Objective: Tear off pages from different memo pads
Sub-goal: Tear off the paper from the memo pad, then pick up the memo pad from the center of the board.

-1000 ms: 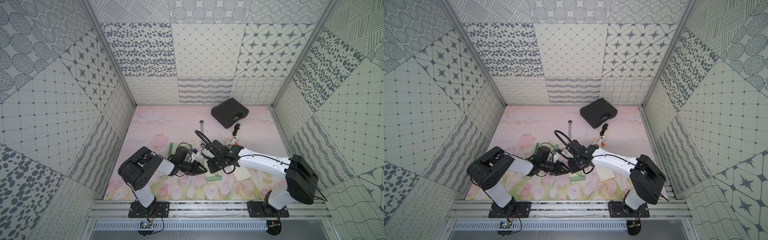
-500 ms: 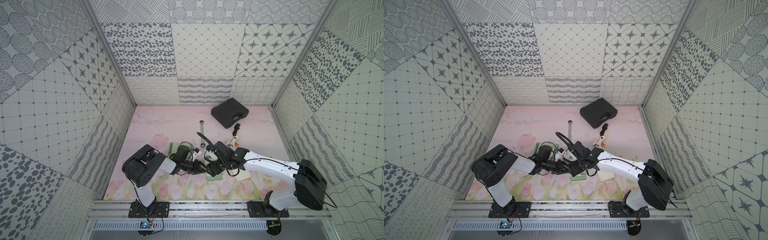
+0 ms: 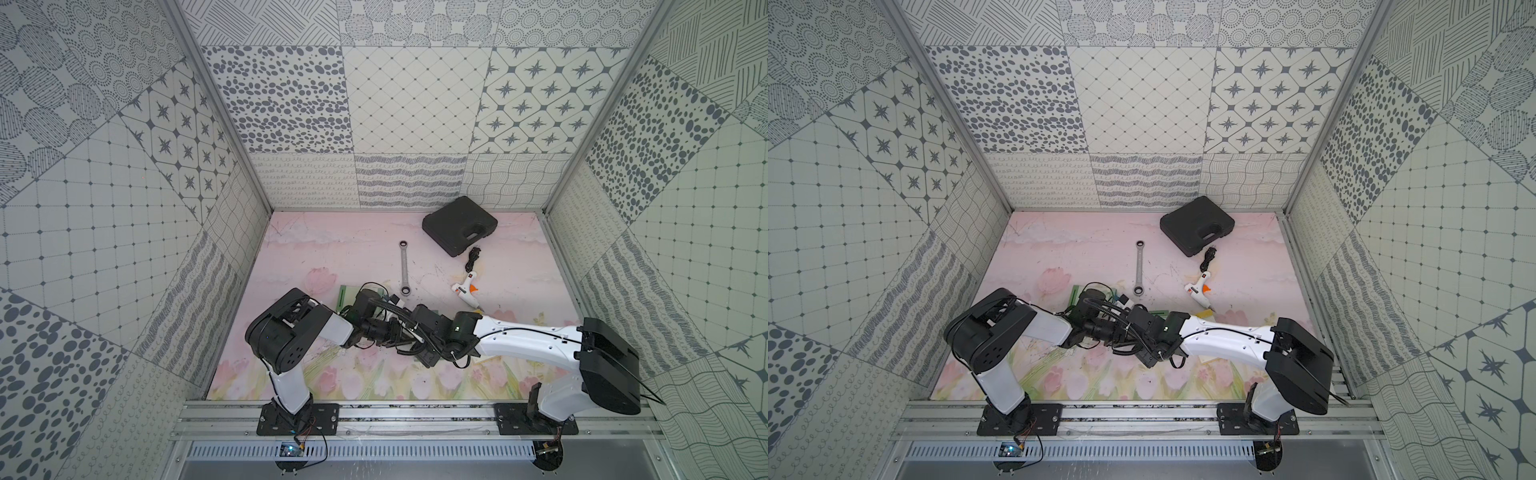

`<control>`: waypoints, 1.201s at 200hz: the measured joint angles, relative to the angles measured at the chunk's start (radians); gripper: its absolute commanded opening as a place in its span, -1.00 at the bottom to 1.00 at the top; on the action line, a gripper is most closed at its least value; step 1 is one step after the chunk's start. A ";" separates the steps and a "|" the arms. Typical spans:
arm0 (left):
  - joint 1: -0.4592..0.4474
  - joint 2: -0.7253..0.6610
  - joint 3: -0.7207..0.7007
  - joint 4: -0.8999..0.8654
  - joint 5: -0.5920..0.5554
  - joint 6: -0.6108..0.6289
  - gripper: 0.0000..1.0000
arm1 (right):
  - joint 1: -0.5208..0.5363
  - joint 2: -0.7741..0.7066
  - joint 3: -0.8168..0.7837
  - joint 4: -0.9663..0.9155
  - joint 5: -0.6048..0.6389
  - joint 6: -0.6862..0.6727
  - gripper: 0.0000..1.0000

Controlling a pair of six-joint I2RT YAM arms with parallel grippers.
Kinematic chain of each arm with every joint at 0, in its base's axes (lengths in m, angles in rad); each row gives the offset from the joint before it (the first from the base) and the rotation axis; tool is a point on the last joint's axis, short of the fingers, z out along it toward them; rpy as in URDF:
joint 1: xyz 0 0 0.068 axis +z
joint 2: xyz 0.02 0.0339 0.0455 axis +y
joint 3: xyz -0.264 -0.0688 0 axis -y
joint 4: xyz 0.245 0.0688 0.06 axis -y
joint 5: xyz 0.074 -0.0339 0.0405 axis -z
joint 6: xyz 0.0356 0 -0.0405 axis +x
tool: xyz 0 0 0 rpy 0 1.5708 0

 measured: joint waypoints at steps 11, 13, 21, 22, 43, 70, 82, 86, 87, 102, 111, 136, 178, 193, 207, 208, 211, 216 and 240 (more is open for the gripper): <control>0.000 0.000 0.000 0.000 0.000 0.000 -0.14 | 0.006 0.001 -0.010 0.009 0.027 -0.006 0.05; 0.000 0.000 0.000 0.000 0.000 0.000 -0.14 | 0.007 0.001 -0.011 0.010 0.031 -0.008 -0.01; 0.000 0.000 0.000 0.000 0.000 0.000 -0.14 | 0.011 0.001 -0.017 0.016 0.052 -0.006 -0.24; 0.000 0.000 0.000 0.000 0.000 0.000 -0.14 | 0.011 0.001 -0.018 0.017 0.053 -0.004 -0.26; 0.000 0.000 -0.001 0.001 0.001 0.001 -0.12 | 0.012 0.001 -0.026 0.031 0.108 -0.012 -0.43; 0.000 -0.005 -0.006 0.007 0.000 0.001 -0.08 | 0.011 -0.018 -0.026 0.040 0.169 -0.032 -0.69; 0.000 -0.011 -0.010 0.007 -0.003 0.001 -0.06 | 0.011 -0.041 -0.026 0.043 0.185 -0.040 -0.83; 0.000 -0.013 -0.010 0.007 -0.004 0.001 -0.05 | 0.011 -0.048 -0.026 0.044 0.188 -0.050 -0.85; 0.000 -0.013 -0.010 0.007 -0.004 0.001 -0.05 | 0.011 -0.051 -0.026 0.044 0.189 -0.047 -0.86; 0.000 -0.018 -0.012 0.004 -0.008 0.001 -0.03 | 0.011 -0.080 -0.025 0.045 0.203 -0.057 -0.97; 0.000 -0.020 -0.013 0.002 -0.011 0.001 -0.02 | 0.011 -0.095 -0.025 0.043 0.210 -0.061 -1.00; 0.000 -0.024 -0.015 0.002 -0.014 0.001 0.00 | 0.011 -0.124 -0.025 0.040 0.225 -0.076 -1.00; 0.000 -0.017 -0.024 0.028 -0.013 -0.002 -0.05 | 0.011 -0.170 -0.026 0.042 0.230 -0.084 -1.00; 0.000 -0.013 -0.030 0.047 -0.013 -0.008 -0.07 | 0.011 -0.180 -0.026 0.045 0.231 -0.083 -1.00; 0.000 -0.009 -0.035 0.066 -0.014 -0.016 -0.12 | 0.011 -0.183 -0.026 0.045 0.232 -0.083 -1.00; 0.000 -0.009 -0.036 0.067 -0.014 -0.016 -0.12 | 0.011 -0.183 -0.026 0.045 0.232 -0.082 -1.00; 0.000 -0.008 -0.037 0.070 -0.014 -0.018 -0.13 | 0.011 -0.183 -0.026 0.045 0.232 -0.082 -1.00; 0.000 -0.006 -0.039 0.076 -0.016 -0.021 -0.14 | 0.011 -0.184 -0.026 0.046 0.232 -0.081 -1.00; 0.000 -0.002 -0.048 0.103 -0.032 -0.040 -0.28 | 0.011 -0.184 -0.026 0.047 0.229 -0.077 -1.00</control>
